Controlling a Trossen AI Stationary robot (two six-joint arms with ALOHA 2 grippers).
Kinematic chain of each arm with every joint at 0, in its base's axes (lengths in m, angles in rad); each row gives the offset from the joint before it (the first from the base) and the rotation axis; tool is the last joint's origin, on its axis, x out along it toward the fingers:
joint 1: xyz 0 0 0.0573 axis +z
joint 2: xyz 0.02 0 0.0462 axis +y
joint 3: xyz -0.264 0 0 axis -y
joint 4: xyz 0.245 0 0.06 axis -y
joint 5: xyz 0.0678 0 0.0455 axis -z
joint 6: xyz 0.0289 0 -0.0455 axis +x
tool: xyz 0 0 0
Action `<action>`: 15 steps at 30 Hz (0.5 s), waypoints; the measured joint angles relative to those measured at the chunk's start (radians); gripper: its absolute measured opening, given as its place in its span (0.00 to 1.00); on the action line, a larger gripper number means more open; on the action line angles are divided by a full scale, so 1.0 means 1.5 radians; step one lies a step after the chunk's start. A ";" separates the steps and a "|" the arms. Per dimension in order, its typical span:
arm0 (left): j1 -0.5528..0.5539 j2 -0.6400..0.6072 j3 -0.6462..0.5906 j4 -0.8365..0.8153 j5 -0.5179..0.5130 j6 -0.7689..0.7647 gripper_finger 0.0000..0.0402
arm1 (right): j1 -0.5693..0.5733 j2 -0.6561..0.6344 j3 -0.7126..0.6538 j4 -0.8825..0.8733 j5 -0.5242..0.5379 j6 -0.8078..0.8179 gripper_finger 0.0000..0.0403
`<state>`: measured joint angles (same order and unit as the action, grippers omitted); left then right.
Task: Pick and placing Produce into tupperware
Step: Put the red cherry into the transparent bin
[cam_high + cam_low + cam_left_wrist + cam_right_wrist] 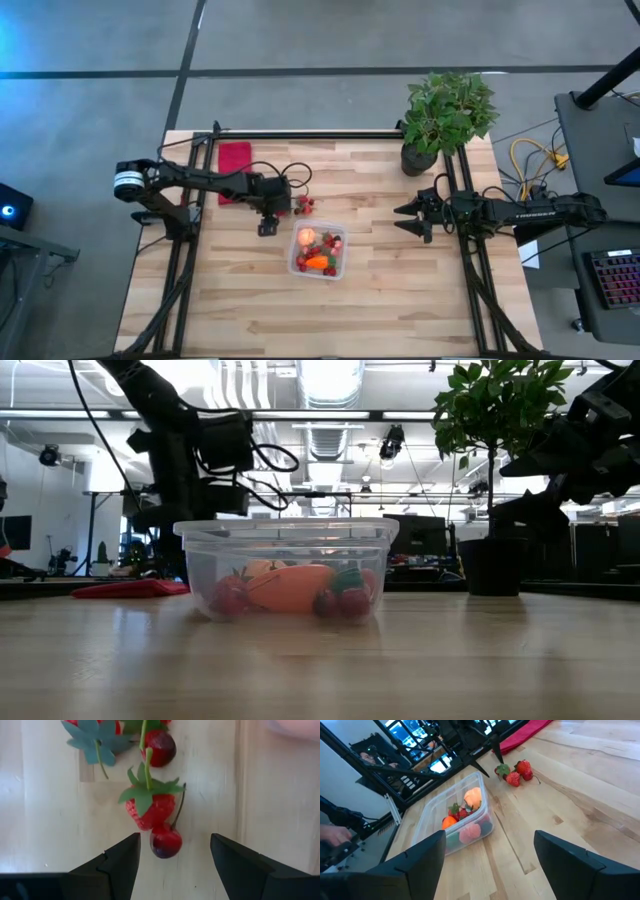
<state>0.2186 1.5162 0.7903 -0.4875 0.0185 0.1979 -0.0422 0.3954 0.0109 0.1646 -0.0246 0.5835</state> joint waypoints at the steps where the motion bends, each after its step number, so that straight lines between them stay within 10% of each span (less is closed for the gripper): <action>1: 0.000 0.000 -0.002 0.000 0.000 0.000 0.56 | 0.000 0.000 0.000 0.000 0.000 0.000 0.73; 15: 0.021 0.001 -0.005 0.005 0.001 0.018 0.38 | 0.000 0.000 0.000 0.000 0.000 0.000 0.74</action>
<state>0.2503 1.5178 0.7826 -0.4796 0.0196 0.2250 -0.0422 0.3954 0.0105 0.1646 -0.0246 0.5835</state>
